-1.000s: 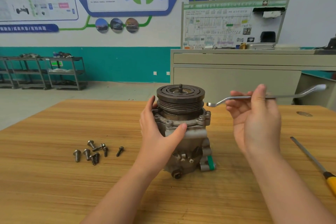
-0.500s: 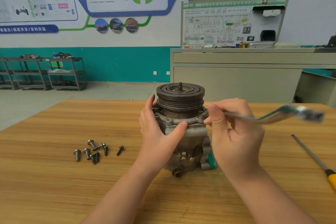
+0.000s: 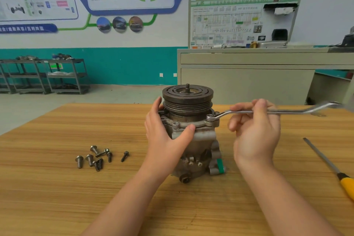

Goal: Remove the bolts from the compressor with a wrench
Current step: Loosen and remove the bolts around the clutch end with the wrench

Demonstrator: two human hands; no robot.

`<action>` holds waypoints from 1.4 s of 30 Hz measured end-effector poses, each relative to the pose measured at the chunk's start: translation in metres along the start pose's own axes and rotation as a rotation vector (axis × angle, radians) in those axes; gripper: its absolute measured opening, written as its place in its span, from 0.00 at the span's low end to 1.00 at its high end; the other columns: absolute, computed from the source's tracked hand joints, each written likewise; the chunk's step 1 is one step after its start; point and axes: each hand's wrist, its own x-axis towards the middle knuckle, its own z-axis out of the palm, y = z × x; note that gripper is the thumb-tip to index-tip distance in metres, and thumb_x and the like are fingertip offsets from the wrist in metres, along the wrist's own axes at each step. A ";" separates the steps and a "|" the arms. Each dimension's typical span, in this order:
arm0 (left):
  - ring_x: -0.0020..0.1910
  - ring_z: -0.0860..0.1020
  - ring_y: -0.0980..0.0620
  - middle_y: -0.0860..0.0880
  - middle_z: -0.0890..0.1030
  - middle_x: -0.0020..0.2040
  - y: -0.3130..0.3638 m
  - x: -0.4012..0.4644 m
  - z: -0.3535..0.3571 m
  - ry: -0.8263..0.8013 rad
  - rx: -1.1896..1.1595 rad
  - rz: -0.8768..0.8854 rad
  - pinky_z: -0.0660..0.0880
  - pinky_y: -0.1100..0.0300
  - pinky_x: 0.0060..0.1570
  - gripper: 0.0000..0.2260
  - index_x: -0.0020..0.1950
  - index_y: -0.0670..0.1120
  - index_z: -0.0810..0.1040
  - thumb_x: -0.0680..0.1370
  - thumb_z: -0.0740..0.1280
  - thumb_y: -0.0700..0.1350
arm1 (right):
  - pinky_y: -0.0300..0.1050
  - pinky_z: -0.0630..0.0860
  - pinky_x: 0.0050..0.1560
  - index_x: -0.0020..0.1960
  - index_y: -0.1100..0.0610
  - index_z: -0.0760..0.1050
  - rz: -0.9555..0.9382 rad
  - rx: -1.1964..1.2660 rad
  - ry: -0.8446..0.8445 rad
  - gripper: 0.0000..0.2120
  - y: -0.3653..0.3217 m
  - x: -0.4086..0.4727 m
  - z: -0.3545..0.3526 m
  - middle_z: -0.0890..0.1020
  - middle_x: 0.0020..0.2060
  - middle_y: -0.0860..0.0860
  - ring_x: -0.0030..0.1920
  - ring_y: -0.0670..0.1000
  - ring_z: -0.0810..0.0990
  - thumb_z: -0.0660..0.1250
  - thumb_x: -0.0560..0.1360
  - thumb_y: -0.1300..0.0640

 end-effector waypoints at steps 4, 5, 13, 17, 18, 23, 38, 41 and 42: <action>0.72 0.62 0.57 0.58 0.62 0.69 0.000 0.000 0.000 -0.008 0.002 -0.002 0.63 0.48 0.73 0.43 0.76 0.60 0.53 0.65 0.70 0.62 | 0.37 0.72 0.25 0.47 0.57 0.69 0.439 0.168 -0.065 0.09 0.000 0.026 -0.008 0.82 0.29 0.52 0.25 0.47 0.75 0.55 0.84 0.55; 0.72 0.62 0.57 0.58 0.62 0.69 0.001 0.000 0.000 -0.005 0.000 -0.002 0.63 0.48 0.73 0.42 0.76 0.59 0.53 0.66 0.70 0.61 | 0.37 0.73 0.26 0.47 0.57 0.70 0.471 0.194 -0.091 0.10 0.000 0.029 -0.009 0.82 0.30 0.52 0.26 0.47 0.77 0.56 0.84 0.55; 0.71 0.62 0.57 0.59 0.63 0.68 0.000 0.000 0.000 -0.002 0.016 0.013 0.63 0.49 0.73 0.40 0.75 0.61 0.53 0.68 0.70 0.58 | 0.40 0.78 0.33 0.46 0.56 0.69 0.092 0.169 -0.168 0.10 -0.016 0.023 -0.007 0.83 0.35 0.53 0.32 0.50 0.81 0.56 0.83 0.53; 0.70 0.62 0.60 0.64 0.62 0.66 -0.003 0.001 0.000 0.005 0.025 0.023 0.63 0.58 0.70 0.40 0.73 0.63 0.53 0.67 0.70 0.60 | 0.39 0.76 0.29 0.46 0.48 0.69 -0.312 -0.163 -0.185 0.06 -0.018 0.009 -0.004 0.83 0.36 0.50 0.28 0.48 0.80 0.59 0.81 0.50; 0.69 0.62 0.61 0.66 0.62 0.65 -0.004 0.002 0.000 0.011 0.028 0.027 0.63 0.63 0.67 0.39 0.73 0.64 0.52 0.67 0.70 0.60 | 0.39 0.76 0.29 0.45 0.47 0.69 -0.361 -0.183 -0.195 0.06 -0.018 0.006 -0.003 0.82 0.36 0.50 0.28 0.48 0.80 0.60 0.80 0.49; 0.68 0.63 0.62 0.65 0.63 0.64 -0.005 0.003 0.000 0.021 0.012 0.016 0.61 0.72 0.59 0.40 0.73 0.62 0.54 0.66 0.71 0.60 | 0.37 0.76 0.32 0.45 0.48 0.72 -0.592 -0.355 -0.342 0.09 -0.011 -0.006 -0.003 0.79 0.31 0.52 0.30 0.44 0.80 0.60 0.80 0.46; 0.71 0.63 0.56 0.58 0.64 0.69 -0.003 0.001 -0.001 -0.005 -0.028 -0.007 0.65 0.48 0.72 0.41 0.73 0.63 0.53 0.65 0.71 0.62 | 0.38 0.69 0.31 0.49 0.52 0.64 -0.499 -0.170 -0.137 0.04 0.004 -0.022 0.005 0.79 0.36 0.55 0.27 0.49 0.71 0.52 0.82 0.57; 0.71 0.63 0.56 0.57 0.64 0.69 -0.001 0.001 -0.001 -0.013 -0.031 -0.017 0.65 0.48 0.72 0.40 0.74 0.60 0.54 0.67 0.71 0.58 | 0.36 0.66 0.24 0.46 0.53 0.64 -0.052 -0.009 0.001 0.07 0.001 0.001 0.000 0.81 0.30 0.51 0.22 0.48 0.68 0.53 0.79 0.64; 0.71 0.63 0.56 0.57 0.64 0.69 0.000 0.001 -0.001 -0.014 -0.026 -0.018 0.65 0.48 0.72 0.40 0.75 0.60 0.54 0.67 0.71 0.57 | 0.36 0.67 0.24 0.47 0.55 0.65 0.125 0.051 0.008 0.07 0.001 0.010 -0.003 0.81 0.29 0.51 0.22 0.48 0.69 0.53 0.80 0.65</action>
